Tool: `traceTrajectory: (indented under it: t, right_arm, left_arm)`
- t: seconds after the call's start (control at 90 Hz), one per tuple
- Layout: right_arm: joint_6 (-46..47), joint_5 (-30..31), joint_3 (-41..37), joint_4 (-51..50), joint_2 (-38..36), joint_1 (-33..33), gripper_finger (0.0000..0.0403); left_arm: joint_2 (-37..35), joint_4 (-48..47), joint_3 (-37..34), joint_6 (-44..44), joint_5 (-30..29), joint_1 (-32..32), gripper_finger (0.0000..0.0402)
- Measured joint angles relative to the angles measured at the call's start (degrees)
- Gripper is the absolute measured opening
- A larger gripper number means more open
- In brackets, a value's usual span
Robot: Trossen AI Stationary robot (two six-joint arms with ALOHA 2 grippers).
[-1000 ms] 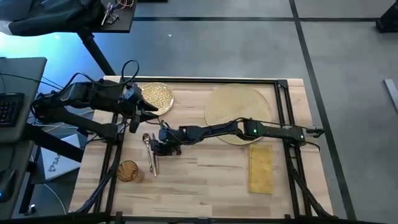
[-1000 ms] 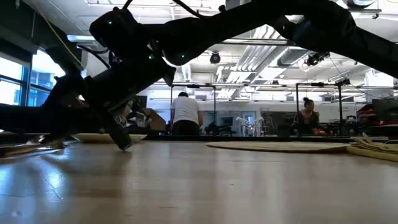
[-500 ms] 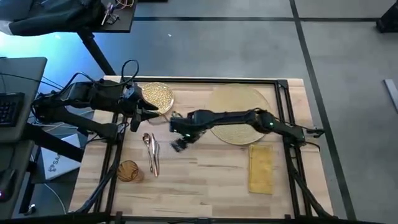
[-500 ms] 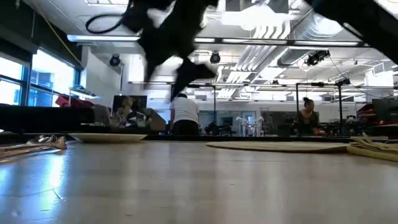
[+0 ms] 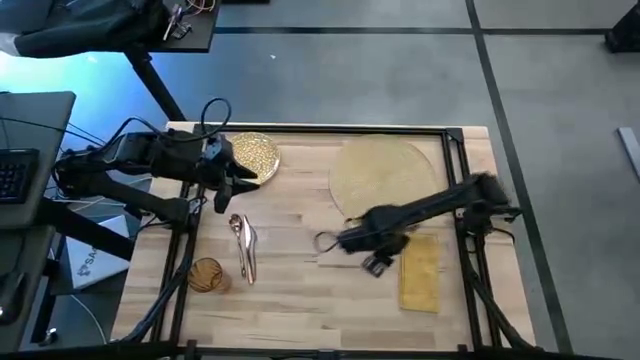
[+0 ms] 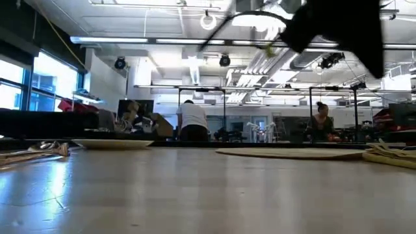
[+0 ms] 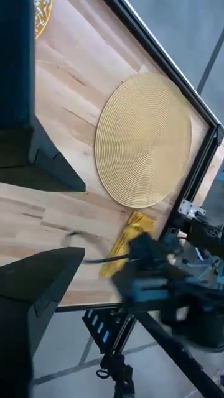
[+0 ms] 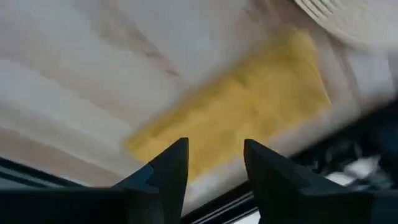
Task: Set table place
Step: Fold the yellow table napkin on the table
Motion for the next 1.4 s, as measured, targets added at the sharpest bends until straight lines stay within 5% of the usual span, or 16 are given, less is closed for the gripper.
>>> traceTrajectory:
  t: [0.2, 0.389, 0.633, 1.022, 1.4]
  right_arm:
    - [18.78, 3.43, -18.26, 3.39, -19.17, -2.05, 0.0138]
    - [23.32, 1.11, -32.76, 22.02, -27.83, -6.64, 0.0152]
    - [30.64, 3.64, -42.16, 34.07, -27.39, -10.53, 0.0183]
    - [34.38, 4.86, -48.49, 45.12, -27.39, -11.45, 0.0091]
    - [39.03, 6.44, -49.6, 45.48, -27.39, -11.13, 0.0104]
  left_arm:
    - [2.02, 0.04, 0.0, 0.38, 1.84, -0.02, 0.014]
    - [3.67, 1.33, 0.0, -1.71, 1.47, 0.0, 0.014]
    - [5.33, 5.15, 0.0, -4.31, 1.21, 0.02, 0.014]
    - [6.34, 6.64, -0.04, -6.45, 0.46, 0.02, 0.014]
    - [6.27, 6.62, -0.04, -5.48, 0.53, 0.02, 0.014]
